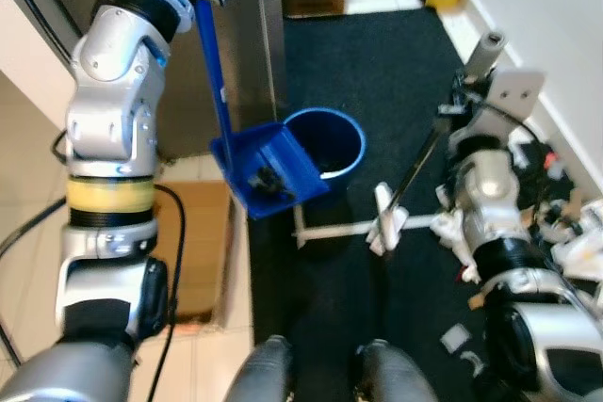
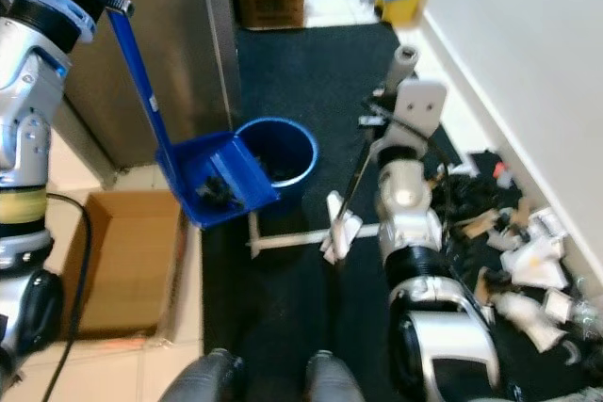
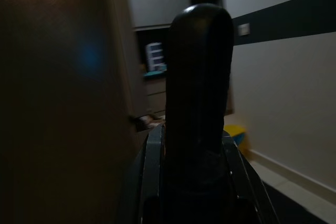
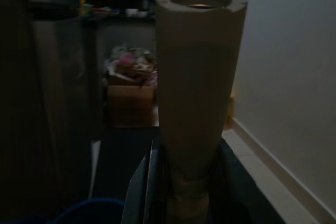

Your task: Sweep floor

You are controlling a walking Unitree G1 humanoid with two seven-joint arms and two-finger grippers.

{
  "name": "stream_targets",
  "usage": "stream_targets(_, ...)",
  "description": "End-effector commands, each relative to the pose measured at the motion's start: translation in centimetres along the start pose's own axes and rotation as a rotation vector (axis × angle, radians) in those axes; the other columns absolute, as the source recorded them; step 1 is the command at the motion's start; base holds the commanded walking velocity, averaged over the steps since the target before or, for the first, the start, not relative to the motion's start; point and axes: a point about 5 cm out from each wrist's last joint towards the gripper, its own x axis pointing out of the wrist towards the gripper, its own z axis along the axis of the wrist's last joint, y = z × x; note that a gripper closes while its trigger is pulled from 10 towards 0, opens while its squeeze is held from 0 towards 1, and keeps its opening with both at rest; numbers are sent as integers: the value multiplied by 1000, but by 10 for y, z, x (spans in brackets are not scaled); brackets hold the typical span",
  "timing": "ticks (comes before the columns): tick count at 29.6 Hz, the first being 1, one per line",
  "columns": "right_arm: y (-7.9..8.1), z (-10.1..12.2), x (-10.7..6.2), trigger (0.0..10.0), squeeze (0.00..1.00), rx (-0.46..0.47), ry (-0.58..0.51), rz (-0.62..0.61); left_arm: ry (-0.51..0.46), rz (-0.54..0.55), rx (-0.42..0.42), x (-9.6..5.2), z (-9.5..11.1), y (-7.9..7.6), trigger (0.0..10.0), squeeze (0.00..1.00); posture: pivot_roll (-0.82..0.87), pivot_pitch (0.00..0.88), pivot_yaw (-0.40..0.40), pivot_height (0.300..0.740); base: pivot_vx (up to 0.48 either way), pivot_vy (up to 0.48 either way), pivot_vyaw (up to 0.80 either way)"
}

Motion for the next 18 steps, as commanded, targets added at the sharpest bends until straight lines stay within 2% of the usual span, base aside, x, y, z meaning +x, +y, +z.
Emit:
stream_targets(1,-6,6,1,10000,0,1,-38,-19,-59,-23,24,3,11,-4,10000,0,32,123,25,740,454,0,0)
stream_targets(12,-6,7,1,10000,0,0,-39,-18,-77,-38,20,7,12,-6,10000,0,26,118,25,740,453,0,0)
stream_targets(18,-7,7,1,10000,0,-3,-38,-19,-82,-47,21,8,13,-8,10000,0,23,117,25,740,381,-285,0)
